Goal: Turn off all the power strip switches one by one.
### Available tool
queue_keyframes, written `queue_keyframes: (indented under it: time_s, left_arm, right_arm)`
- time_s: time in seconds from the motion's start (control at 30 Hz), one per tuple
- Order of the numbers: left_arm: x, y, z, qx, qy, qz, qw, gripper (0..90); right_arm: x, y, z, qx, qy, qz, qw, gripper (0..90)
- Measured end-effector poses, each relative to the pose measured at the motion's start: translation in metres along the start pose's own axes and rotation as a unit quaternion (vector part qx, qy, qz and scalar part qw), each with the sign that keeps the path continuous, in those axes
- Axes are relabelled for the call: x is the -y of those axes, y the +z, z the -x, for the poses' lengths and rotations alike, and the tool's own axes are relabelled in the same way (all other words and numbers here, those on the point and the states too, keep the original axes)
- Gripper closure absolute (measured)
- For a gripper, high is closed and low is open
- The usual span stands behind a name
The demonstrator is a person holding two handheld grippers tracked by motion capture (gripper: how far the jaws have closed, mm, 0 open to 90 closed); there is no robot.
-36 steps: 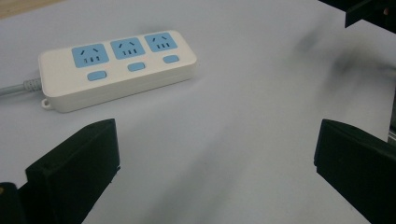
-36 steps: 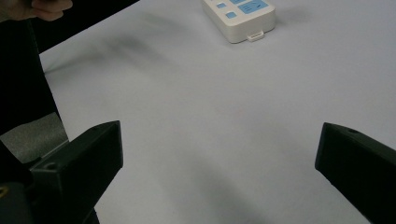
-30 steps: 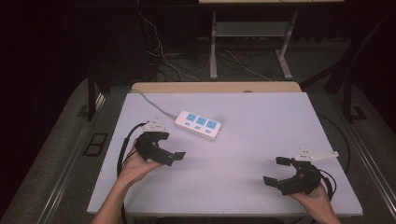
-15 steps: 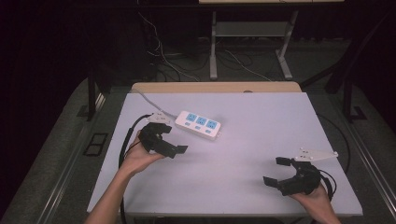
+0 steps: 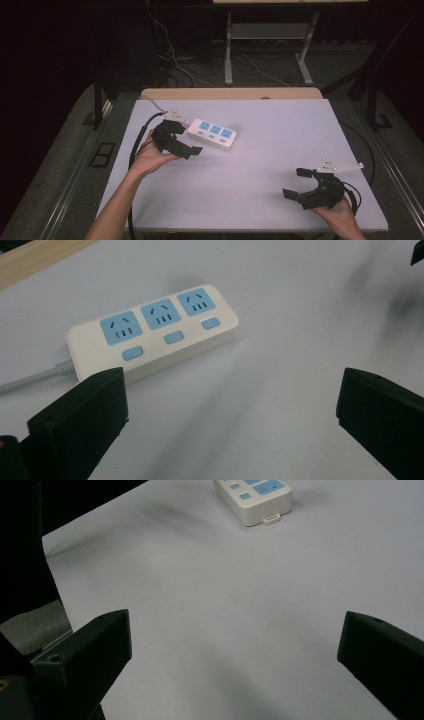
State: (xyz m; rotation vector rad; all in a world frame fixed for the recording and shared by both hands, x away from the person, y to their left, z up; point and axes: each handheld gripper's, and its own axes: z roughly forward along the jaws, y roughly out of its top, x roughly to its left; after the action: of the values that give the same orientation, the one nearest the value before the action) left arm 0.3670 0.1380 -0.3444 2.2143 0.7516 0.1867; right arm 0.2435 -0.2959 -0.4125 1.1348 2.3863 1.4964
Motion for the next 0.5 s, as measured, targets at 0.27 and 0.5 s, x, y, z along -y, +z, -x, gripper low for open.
queue_keyframes:
  time_s: [0.27,0.5]
  left_arm:
    - [-0.012,0.006,-0.008,-0.003,0.006,-0.012,0.9999,0.0]
    - [-0.02,0.011,-0.018,-0.017,0.009,-0.02,0.9996,2.7]
  right_arm:
    - [0.001,0.001,0.0,-0.001,0.0,-0.002,1.0,0.8]
    - [0.001,0.0,0.001,0.002,0.001,-0.002,1.0,0.8]
